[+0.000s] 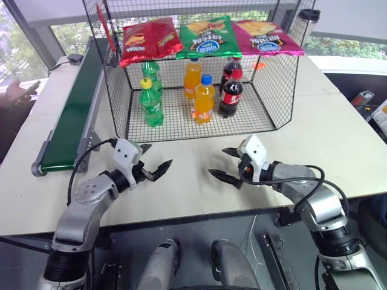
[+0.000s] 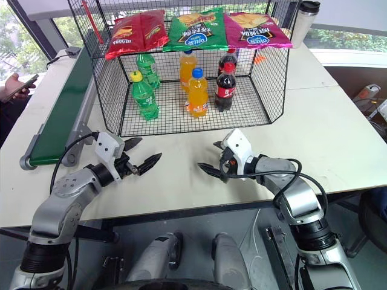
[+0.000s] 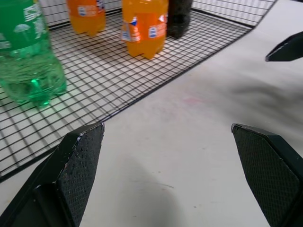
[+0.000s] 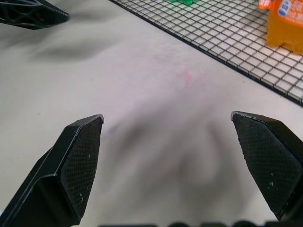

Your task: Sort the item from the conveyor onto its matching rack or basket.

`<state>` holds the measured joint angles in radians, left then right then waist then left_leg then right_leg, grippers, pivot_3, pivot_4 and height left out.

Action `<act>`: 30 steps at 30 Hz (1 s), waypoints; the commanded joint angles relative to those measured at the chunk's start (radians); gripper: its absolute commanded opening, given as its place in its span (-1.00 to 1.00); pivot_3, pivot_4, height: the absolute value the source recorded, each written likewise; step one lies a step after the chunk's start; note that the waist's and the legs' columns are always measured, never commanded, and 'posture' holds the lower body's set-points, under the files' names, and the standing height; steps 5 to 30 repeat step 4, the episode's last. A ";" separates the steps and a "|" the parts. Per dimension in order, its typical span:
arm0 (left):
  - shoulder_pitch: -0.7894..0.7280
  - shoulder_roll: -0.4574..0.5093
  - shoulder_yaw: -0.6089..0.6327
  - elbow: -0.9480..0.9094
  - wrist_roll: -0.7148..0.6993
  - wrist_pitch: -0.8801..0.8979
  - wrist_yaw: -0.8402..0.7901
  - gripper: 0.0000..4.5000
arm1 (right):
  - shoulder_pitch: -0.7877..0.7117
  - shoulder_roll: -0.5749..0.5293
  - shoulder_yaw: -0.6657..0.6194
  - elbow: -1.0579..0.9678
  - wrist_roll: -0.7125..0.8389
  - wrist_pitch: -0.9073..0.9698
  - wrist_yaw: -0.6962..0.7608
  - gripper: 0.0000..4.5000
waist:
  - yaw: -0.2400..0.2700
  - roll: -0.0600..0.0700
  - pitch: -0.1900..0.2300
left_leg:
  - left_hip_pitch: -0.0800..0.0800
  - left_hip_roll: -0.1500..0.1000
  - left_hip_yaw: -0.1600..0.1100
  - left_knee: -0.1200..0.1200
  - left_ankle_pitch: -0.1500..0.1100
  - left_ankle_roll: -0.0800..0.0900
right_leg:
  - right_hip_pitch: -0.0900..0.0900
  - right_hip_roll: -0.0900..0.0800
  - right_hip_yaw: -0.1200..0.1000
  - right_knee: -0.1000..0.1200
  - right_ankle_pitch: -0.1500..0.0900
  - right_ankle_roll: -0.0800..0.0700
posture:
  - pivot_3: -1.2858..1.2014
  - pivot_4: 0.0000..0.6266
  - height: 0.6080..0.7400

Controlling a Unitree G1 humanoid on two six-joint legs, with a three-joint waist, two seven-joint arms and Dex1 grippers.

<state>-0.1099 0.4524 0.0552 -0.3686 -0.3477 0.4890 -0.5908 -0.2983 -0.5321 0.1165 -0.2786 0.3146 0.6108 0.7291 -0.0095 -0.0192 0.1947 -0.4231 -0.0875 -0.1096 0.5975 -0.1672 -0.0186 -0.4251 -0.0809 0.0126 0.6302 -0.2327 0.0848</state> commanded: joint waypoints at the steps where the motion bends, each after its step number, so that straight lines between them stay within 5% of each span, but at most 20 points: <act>1: 0.006 0.012 0.002 -0.033 -0.004 -0.033 -0.014 1.00 | 0.003 -0.005 -0.024 -0.023 -0.001 -0.016 -0.013 0.99 | 0.000 0.000 0.000 | 0.000 0.000 0.000 0.000 0.000 0.000 | 0.000 0.000 0.000 0.000 0.000 0.000 | 0.03 -0.52 0.98; 30: 0.011 0.021 -0.009 -0.030 0.008 -0.047 -0.025 1.00 | 0.005 -0.002 -0.026 -0.027 0.004 -0.011 -0.020 0.99 | 0.000 0.000 0.000 | 0.000 0.000 0.000 0.000 0.000 0.000 | 0.000 0.000 0.000 0.000 0.000 0.000 | 0.03 -0.52 0.98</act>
